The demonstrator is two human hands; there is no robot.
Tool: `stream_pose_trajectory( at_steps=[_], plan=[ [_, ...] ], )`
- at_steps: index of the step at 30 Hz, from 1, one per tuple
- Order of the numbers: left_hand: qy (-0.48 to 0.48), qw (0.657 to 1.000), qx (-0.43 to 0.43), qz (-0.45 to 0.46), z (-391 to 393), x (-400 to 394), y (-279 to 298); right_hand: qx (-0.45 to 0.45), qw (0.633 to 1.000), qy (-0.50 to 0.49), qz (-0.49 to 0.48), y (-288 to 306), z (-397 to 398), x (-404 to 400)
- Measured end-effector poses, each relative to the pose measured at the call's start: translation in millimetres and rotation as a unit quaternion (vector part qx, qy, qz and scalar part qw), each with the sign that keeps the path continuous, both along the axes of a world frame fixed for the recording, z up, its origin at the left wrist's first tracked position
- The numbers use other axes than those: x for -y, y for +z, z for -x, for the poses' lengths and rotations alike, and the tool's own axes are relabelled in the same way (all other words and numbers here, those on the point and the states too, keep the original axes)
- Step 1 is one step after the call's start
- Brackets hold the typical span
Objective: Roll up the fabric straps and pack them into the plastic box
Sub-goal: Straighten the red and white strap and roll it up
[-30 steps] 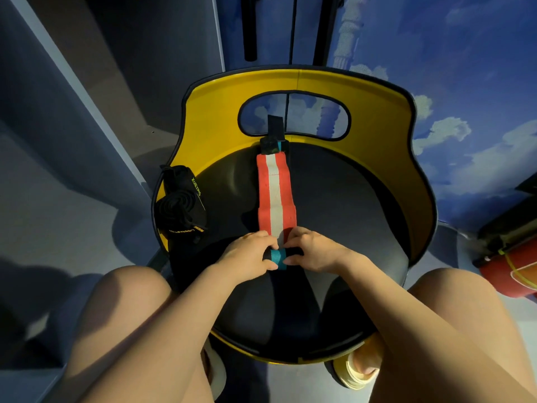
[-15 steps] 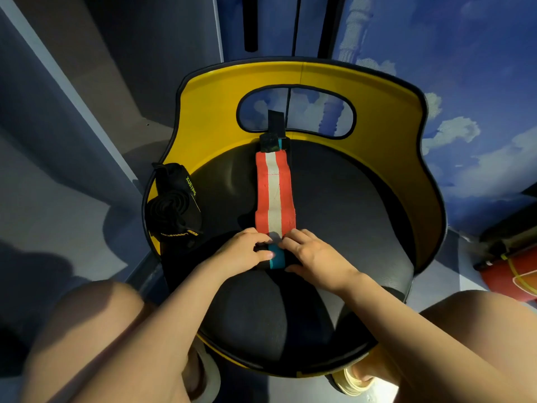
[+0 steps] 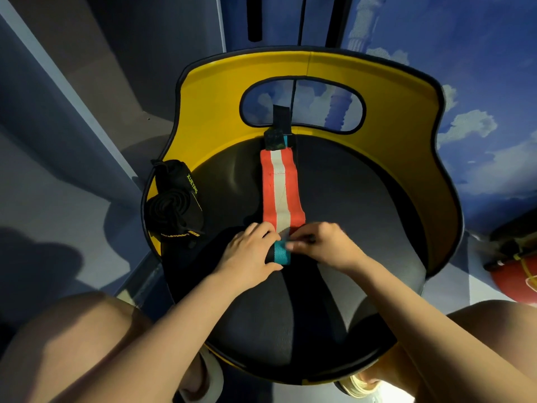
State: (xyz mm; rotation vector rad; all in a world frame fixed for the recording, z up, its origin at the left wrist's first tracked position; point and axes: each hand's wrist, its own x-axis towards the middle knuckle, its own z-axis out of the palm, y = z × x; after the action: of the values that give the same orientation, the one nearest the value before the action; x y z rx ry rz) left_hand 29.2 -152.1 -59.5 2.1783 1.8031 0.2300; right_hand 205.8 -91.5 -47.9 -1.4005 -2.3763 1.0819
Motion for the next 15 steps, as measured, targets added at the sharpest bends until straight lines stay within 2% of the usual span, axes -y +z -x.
stream_pose_trajectory(
  at_steps=[2, 4, 7, 9, 11, 15],
  plan=[
    [0.005, 1.000, 0.011, 0.017, 1, -3, 2, -0.067, 0.982, -0.174, 0.005, -4, 2, -5],
    [0.005, 1.000, 0.012, 0.027, 1, -5, 4, -0.081, 0.960, -0.263, 0.049, -8, 6, -15],
    [0.003, 0.999, 0.017, 0.038, 2, -7, 4, -0.111, 0.941, -0.266, 0.177, -11, 18, -26],
    [0.004, 0.999, 0.026, 0.045, 3, -8, 5, -0.152, 0.925, -0.280, 0.207, -12, 26, -32],
    [0.005, 0.998, 0.037, 0.053, 4, -10, 6, -0.183, 0.913, -0.303, 0.205, -14, 30, -36],
    [0.008, 0.996, 0.060, 0.072, 6, -10, 9, -0.184, 0.918, -0.324, 0.136, -19, 34, -45]
  ],
)
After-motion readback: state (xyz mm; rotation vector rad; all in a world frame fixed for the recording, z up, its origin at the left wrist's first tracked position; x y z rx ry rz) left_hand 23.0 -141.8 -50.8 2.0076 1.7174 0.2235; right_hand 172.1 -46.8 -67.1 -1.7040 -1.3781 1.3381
